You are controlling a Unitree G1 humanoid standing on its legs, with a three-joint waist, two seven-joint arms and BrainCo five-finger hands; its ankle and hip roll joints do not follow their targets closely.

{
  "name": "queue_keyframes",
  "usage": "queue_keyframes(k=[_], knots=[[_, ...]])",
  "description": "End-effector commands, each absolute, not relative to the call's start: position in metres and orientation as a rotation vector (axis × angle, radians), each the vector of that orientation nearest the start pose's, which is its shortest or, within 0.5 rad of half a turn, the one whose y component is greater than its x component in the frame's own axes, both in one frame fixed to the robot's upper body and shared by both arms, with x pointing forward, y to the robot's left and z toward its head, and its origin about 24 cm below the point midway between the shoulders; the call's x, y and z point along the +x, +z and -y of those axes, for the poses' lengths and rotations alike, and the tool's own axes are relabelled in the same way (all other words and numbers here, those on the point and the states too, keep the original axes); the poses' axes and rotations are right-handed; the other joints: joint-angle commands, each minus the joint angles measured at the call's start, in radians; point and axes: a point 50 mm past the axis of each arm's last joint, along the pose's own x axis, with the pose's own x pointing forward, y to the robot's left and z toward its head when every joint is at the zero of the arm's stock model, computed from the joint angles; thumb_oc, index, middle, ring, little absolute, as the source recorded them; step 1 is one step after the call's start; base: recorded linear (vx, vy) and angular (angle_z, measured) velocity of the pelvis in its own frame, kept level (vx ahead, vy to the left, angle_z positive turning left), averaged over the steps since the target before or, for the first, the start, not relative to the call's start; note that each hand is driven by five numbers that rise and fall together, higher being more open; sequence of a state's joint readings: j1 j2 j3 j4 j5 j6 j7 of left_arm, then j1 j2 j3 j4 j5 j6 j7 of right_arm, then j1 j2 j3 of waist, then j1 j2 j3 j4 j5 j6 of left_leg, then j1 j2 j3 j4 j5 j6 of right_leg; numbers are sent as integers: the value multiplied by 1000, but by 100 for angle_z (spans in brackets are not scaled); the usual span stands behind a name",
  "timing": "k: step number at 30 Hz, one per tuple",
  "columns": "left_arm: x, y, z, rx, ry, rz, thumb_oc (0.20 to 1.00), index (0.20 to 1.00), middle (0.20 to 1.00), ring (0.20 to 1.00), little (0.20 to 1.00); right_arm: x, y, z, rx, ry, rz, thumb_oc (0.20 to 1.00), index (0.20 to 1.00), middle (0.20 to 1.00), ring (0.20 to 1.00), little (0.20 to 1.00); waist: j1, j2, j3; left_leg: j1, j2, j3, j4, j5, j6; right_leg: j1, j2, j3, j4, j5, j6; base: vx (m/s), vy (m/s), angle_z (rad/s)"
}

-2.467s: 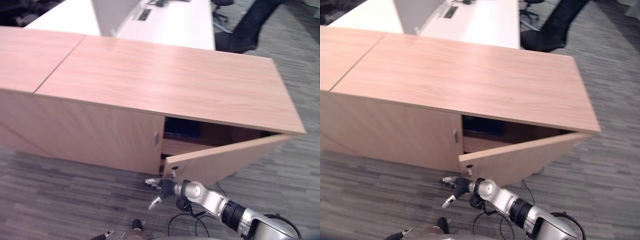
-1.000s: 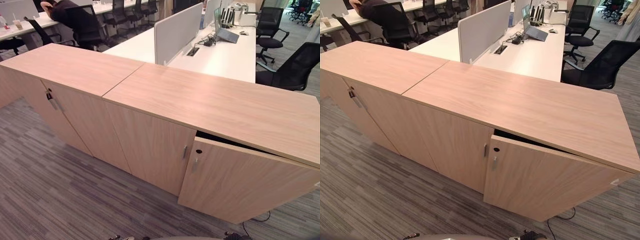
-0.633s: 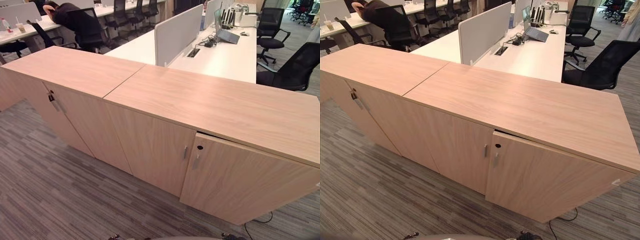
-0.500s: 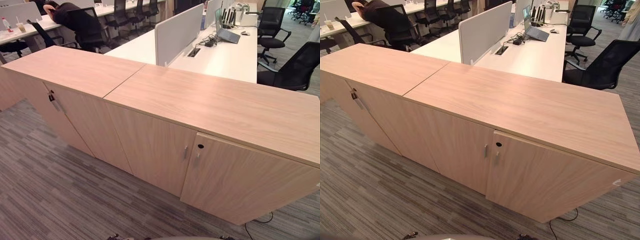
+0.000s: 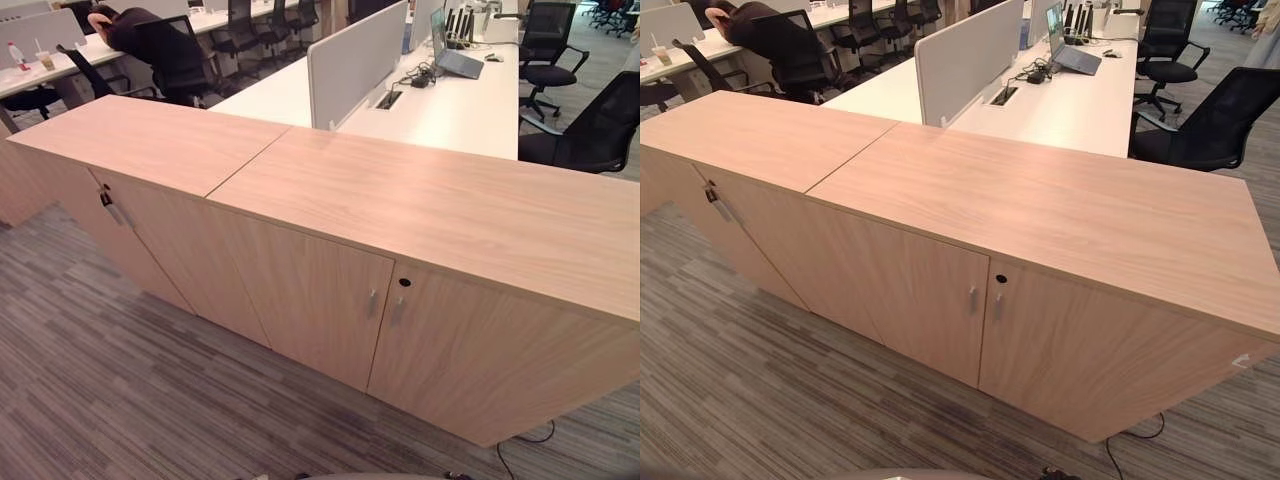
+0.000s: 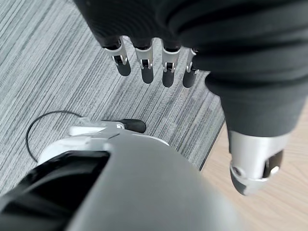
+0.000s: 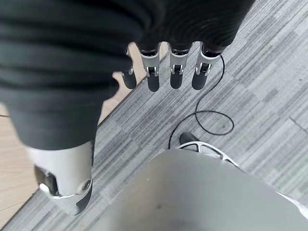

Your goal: Put the empty folder in the office cabinet

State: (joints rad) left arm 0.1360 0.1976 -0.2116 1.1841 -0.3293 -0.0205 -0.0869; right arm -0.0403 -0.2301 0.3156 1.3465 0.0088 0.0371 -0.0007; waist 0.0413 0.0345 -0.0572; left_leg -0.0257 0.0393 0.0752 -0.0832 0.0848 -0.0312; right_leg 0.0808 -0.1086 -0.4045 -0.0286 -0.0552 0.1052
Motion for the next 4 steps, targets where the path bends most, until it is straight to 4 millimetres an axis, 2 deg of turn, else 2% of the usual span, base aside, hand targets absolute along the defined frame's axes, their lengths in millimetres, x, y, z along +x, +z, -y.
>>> queue_keyframes(k=[1,2,4], knots=[[56,-172,-178,-109,-22,-1240,1000,1000,1000,1000,1000,79,-172,208,-410,147,-1399,1000,1000,1000,1000,1000,15,-45,-16,33,-60,30,-4,-110,13,-75,7,19,-59,46,1,0,0,0],[56,-172,-178,-109,-22,-1240,1000,1000,1000,1000,1000,79,-172,208,-410,147,-1399,1000,1000,1000,1000,1000,15,-45,-17,33,-60,30,-4,-110,13,-75,7,19,-59,46,1,0,0,0],[64,-166,-173,-17,-133,-1172,1000,1000,1000,1000,1000,85,-170,211,-417,125,-1389,1000,1000,1000,1000,1000,26,-34,-14,35,-59,23,-4,-110,13,-72,7,12,-59,43,1,2,7,5]])
